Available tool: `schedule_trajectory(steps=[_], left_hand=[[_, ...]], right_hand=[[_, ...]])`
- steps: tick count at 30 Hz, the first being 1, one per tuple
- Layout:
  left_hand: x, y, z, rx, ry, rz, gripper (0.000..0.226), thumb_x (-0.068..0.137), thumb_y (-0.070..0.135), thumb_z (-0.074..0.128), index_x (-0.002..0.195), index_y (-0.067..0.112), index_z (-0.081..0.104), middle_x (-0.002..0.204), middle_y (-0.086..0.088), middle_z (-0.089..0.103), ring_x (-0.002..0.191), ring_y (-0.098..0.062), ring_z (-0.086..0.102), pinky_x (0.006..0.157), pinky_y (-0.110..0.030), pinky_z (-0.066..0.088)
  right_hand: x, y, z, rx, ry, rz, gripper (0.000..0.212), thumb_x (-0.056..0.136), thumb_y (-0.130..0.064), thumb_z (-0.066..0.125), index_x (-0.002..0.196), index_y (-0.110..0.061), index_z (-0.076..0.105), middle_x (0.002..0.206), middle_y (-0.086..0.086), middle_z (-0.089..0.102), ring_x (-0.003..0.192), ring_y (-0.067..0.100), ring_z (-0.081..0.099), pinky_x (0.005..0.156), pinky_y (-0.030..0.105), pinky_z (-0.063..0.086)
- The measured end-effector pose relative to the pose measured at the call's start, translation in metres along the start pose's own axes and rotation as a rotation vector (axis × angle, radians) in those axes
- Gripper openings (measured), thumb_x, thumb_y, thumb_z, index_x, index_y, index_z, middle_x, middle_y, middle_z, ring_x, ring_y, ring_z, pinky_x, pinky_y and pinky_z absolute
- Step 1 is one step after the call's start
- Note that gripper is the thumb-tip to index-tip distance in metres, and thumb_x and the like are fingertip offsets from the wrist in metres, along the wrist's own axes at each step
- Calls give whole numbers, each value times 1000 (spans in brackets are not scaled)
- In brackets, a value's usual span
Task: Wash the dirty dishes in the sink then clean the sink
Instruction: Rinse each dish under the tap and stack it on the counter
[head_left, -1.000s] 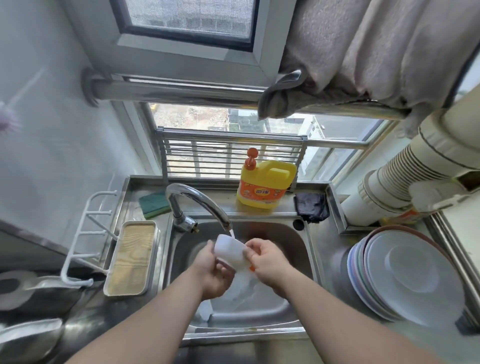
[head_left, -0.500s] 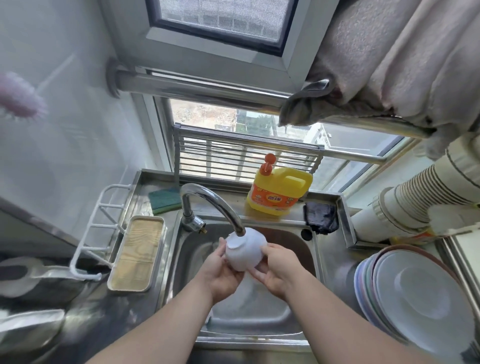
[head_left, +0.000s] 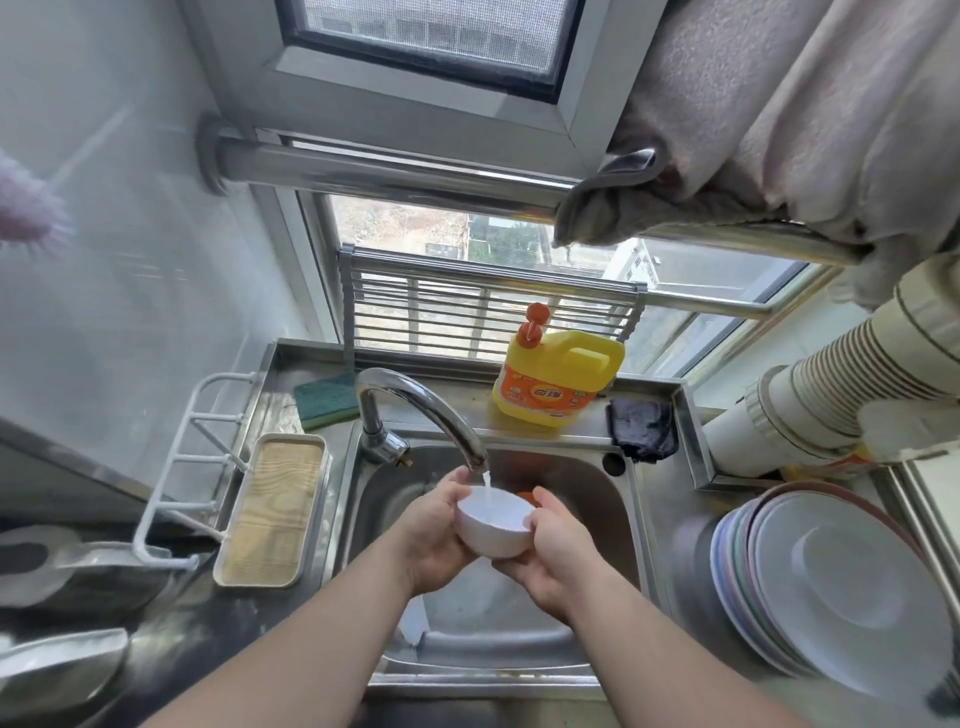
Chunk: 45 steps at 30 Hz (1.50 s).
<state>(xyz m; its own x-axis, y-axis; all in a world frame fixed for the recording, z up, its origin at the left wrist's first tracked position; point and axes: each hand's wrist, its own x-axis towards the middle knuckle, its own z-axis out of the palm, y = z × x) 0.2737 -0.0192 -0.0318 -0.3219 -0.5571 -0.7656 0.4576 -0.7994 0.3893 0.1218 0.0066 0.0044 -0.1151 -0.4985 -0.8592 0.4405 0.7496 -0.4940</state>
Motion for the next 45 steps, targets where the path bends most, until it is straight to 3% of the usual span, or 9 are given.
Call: schedule_trajectory(steps=[5, 9, 15, 20, 27, 31, 38, 41, 45], left_hand=[[1, -5, -8, 102, 88, -30, 40, 110, 38, 49, 135, 11, 65, 96, -14, 75, 73, -25, 72, 61, -32, 58], [1, -11, -8, 212, 119, 203, 33, 114, 44, 40, 132, 30, 63, 122, -10, 74, 105, -31, 70, 80, -43, 58], [-11, -10, -3, 303, 136, 309, 32, 113, 47, 39, 126, 35, 66, 116, -7, 78, 117, -41, 69, 91, -53, 53], [-18, -6, 5, 302, 95, 303, 53, 100, 68, 42, 128, 30, 66, 113, -6, 79, 95, -26, 69, 86, -43, 51], [-17, -9, 13, 198, 201, 255, 56, 107, 65, 36, 127, 23, 68, 114, -16, 78, 103, -35, 69, 106, -55, 51], [-17, -12, 21, 177, 301, 241, 58, 106, 66, 37, 120, 20, 70, 101, -12, 81, 100, -34, 73, 96, -50, 58], [-27, -12, 33, 200, 367, 266, 54, 109, 60, 34, 123, 23, 71, 113, -11, 79, 92, -25, 78, 71, -36, 61], [-36, -11, 33, 184, 421, 316, 43, 111, 51, 39, 133, 23, 64, 125, -14, 72, 92, -27, 71, 80, -40, 59], [-50, -22, 25, 164, 488, 325, 35, 112, 43, 44, 139, 24, 56, 126, -13, 66, 103, -33, 67, 84, -43, 56]], right_hand=[[5, 1, 10, -121, -13, -143, 63, 94, 11, 40, 148, -19, 55, 139, 15, 62, 116, 40, 65, 95, 56, 60], [0, 6, 18, -264, -16, -153, 38, 104, -14, 44, 126, -37, 65, 126, 4, 68, 114, 32, 66, 90, 48, 60], [3, 8, 19, -260, -35, -108, 22, 109, -42, 48, 119, -45, 67, 119, 0, 74, 105, 30, 74, 76, 42, 64], [5, 5, 14, -249, -11, -133, 23, 109, -48, 44, 116, -46, 66, 118, -1, 73, 106, 27, 72, 68, 36, 62], [1, 2, 10, -230, -50, -160, 26, 110, -51, 40, 121, -49, 63, 117, -5, 74, 105, 20, 72, 65, 32, 59], [2, -3, 4, -231, -103, -156, 25, 110, -50, 41, 118, -51, 64, 114, -5, 75, 104, 21, 73, 65, 31, 60], [9, -24, -18, -347, -217, -279, 30, 111, -46, 38, 121, -47, 67, 121, -1, 69, 104, 23, 65, 73, 36, 58], [9, -39, -36, -464, -268, -397, 28, 112, -41, 42, 119, -48, 68, 121, -4, 69, 103, 20, 63, 78, 30, 52], [12, -55, -60, -766, -292, -547, 40, 110, -38, 48, 149, -43, 53, 131, -16, 54, 119, 10, 52, 76, 8, 42]])
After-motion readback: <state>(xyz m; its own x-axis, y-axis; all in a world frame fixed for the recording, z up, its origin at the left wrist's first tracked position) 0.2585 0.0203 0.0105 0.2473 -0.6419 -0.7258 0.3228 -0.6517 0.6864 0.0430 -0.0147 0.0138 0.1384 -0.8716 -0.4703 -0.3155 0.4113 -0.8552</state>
